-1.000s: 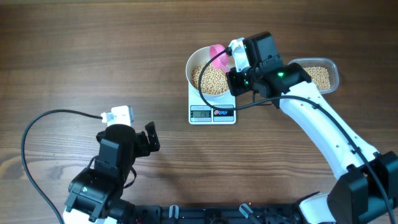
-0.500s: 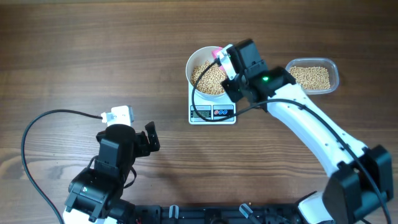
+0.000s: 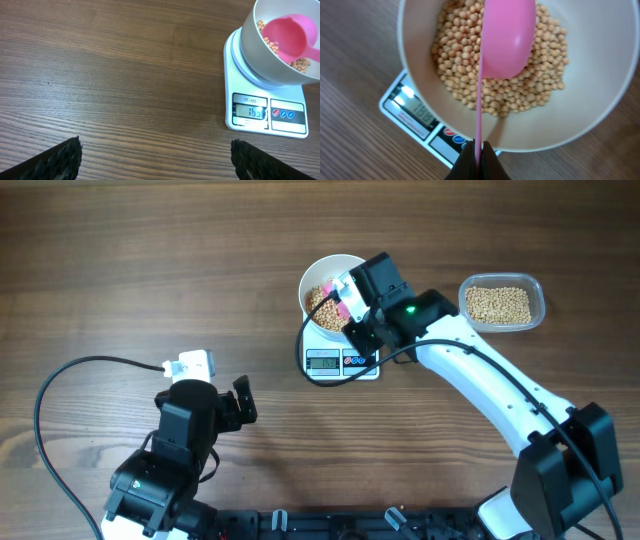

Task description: Scoop item into bowl and weigh 150g on scale

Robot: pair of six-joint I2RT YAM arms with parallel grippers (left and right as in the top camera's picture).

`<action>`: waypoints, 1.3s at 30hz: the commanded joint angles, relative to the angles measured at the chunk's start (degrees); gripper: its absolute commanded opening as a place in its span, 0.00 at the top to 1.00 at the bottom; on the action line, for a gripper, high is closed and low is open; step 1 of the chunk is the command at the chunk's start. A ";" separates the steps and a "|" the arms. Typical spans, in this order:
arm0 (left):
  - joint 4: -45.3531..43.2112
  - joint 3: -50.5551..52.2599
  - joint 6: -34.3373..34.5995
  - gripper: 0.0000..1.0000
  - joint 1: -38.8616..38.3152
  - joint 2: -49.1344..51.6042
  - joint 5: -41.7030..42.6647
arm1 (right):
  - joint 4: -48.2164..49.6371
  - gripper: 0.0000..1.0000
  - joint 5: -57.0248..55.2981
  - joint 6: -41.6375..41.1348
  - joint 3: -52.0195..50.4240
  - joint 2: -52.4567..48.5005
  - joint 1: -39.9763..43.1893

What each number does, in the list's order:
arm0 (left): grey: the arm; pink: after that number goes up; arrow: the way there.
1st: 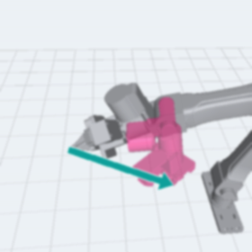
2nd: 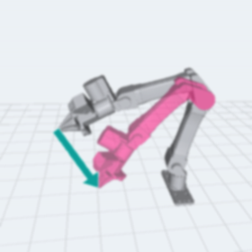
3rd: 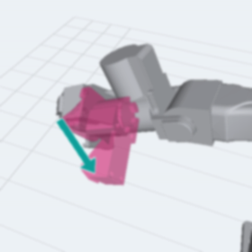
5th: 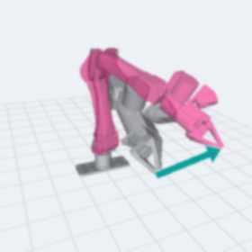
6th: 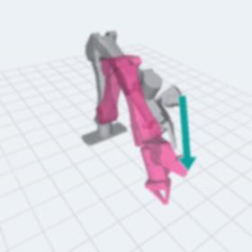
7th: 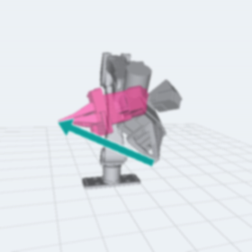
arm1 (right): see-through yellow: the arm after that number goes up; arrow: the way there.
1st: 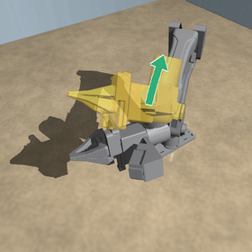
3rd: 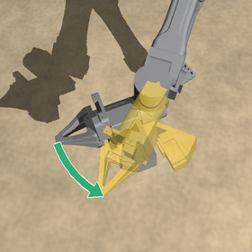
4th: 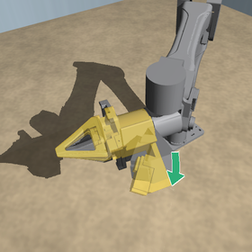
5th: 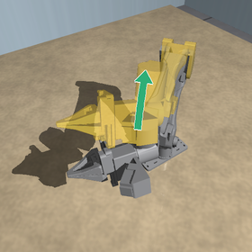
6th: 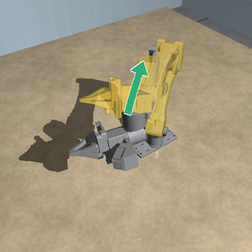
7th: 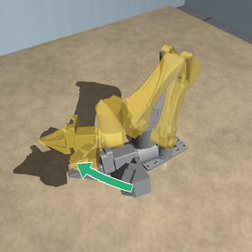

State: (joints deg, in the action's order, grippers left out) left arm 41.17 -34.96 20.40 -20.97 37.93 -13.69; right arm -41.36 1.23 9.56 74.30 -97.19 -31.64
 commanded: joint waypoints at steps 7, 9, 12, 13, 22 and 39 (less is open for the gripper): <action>-0.15 0.37 -0.66 0.00 0.37 -0.04 -0.72 | 0.00 0.96 9.22 -3.26 0.70 -0.85 -1.92; -0.15 0.37 -0.66 0.00 0.37 -0.04 -0.74 | 0.63 0.96 9.53 -10.71 0.79 -0.83 -0.48; -0.15 0.37 -0.63 0.00 0.37 -0.04 -0.72 | 0.63 0.96 15.54 -16.00 1.49 -0.83 2.73; -0.15 0.37 -0.66 0.00 0.37 -0.04 -0.72 | 0.63 0.95 16.96 -17.81 1.70 -0.83 3.98; -0.15 0.37 -0.66 0.00 0.37 -0.04 -0.72 | 1.29 0.96 25.03 -26.58 1.86 -0.74 15.10; -0.15 0.37 -0.66 0.00 0.37 -0.04 -0.72 | 4.42 0.96 27.34 -24.55 1.88 1.20 17.05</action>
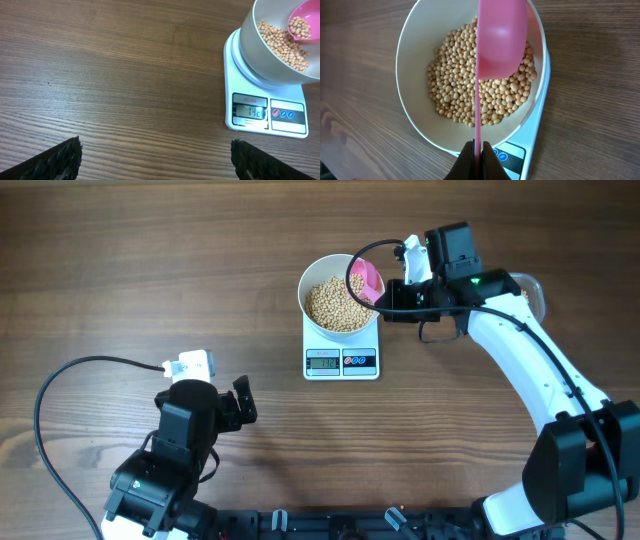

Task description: Scoop item into bowl and weigh 150g on scale

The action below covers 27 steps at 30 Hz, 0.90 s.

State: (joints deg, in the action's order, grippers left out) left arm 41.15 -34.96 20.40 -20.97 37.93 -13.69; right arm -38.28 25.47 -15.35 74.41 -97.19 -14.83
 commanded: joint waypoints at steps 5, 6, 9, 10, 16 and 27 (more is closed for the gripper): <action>-0.13 0.37 -0.63 0.00 0.37 -0.04 -0.72 | 2.21 0.96 7.56 4.17 1.77 1.42 0.22; -0.13 0.37 -0.66 0.00 0.37 -0.04 -0.72 | 2.19 0.96 7.87 5.11 1.77 1.81 0.22; -0.13 0.37 -0.63 0.00 0.37 -0.04 -0.72 | 2.45 0.96 7.87 7.45 1.77 3.15 0.24; -0.13 0.37 -0.63 0.00 0.37 -0.04 -0.72 | 2.45 0.96 7.82 8.24 1.77 3.65 0.22; -0.13 0.37 -0.63 0.00 0.37 -0.04 -0.72 | 2.45 0.96 6.95 14.53 1.77 5.92 0.17; -0.13 0.37 -0.66 0.00 0.37 -0.04 -0.72 | -2.03 0.96 -2.95 25.03 1.77 5.92 -2.21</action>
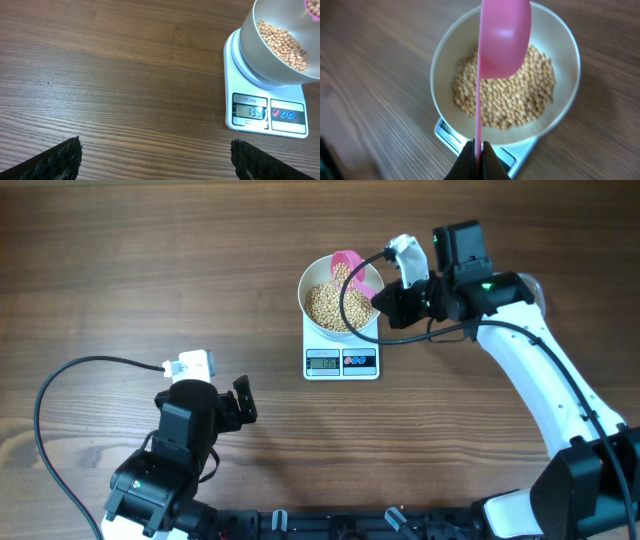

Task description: Scoop item into bowl and weigh 150g on scale

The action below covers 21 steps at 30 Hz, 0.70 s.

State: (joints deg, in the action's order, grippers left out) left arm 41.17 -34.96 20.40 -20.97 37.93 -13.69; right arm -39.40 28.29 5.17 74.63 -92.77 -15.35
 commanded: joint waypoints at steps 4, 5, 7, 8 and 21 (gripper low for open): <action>-0.15 0.37 -0.63 0.00 0.37 -0.04 -0.72 | -0.72 0.96 -6.40 3.85 1.55 1.51 -2.10; -0.15 0.37 -0.63 0.00 0.37 -0.04 -0.72 | -0.72 0.96 -6.43 3.89 1.55 1.51 -2.10; -0.15 0.37 -0.63 0.00 0.37 -0.04 -0.72 | -0.74 0.96 -6.43 4.20 1.55 1.51 -2.10; -0.15 0.37 -0.66 0.00 0.37 -0.04 -0.72 | -0.90 0.96 -6.47 5.60 1.55 1.51 -2.10; -0.15 0.37 -0.66 0.00 0.37 -0.04 -0.72 | -1.18 0.96 -10.51 11.39 1.55 1.51 -4.22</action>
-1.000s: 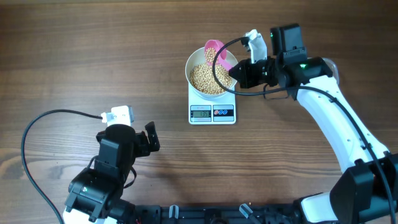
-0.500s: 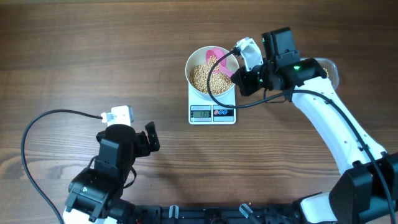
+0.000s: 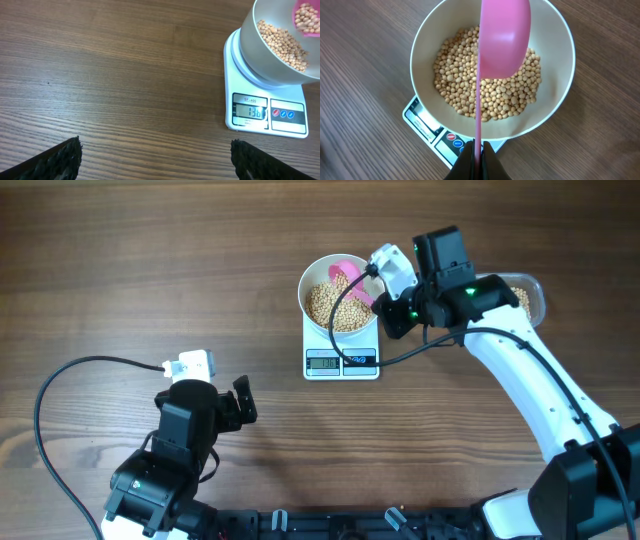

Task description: Scoop item into bowl and weigh 150g on scale

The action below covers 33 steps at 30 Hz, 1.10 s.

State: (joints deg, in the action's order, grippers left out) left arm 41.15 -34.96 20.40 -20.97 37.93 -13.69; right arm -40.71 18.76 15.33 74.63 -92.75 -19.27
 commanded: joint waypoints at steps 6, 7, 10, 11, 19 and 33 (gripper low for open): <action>-0.13 0.37 -0.63 0.00 0.37 -0.04 -0.72 | 0.28 0.96 -1.20 1.38 1.55 1.64 -0.44; -0.13 0.37 -0.63 0.00 0.37 -0.04 -0.72 | 0.35 0.96 -1.20 1.38 1.55 1.64 -0.44; -0.13 0.37 -0.63 0.00 0.37 -0.04 -0.72 | 0.42 0.96 -1.20 1.36 1.55 1.64 -0.44; -0.13 0.37 -0.63 0.00 0.37 -0.04 -0.72 | 0.39 0.96 -1.20 1.33 1.55 1.64 -0.44; -0.13 0.37 -0.63 0.00 0.37 -0.04 -0.72 | 0.81 0.96 -1.18 1.18 1.55 1.64 -0.44; -0.13 0.37 -0.63 0.00 0.37 -0.04 -0.72 | -0.26 0.96 -2.10 4.00 1.55 1.55 -1.57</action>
State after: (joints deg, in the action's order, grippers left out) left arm 41.15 -34.96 20.40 -20.97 37.93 -13.69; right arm -41.12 17.26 18.35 74.63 -92.75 -20.60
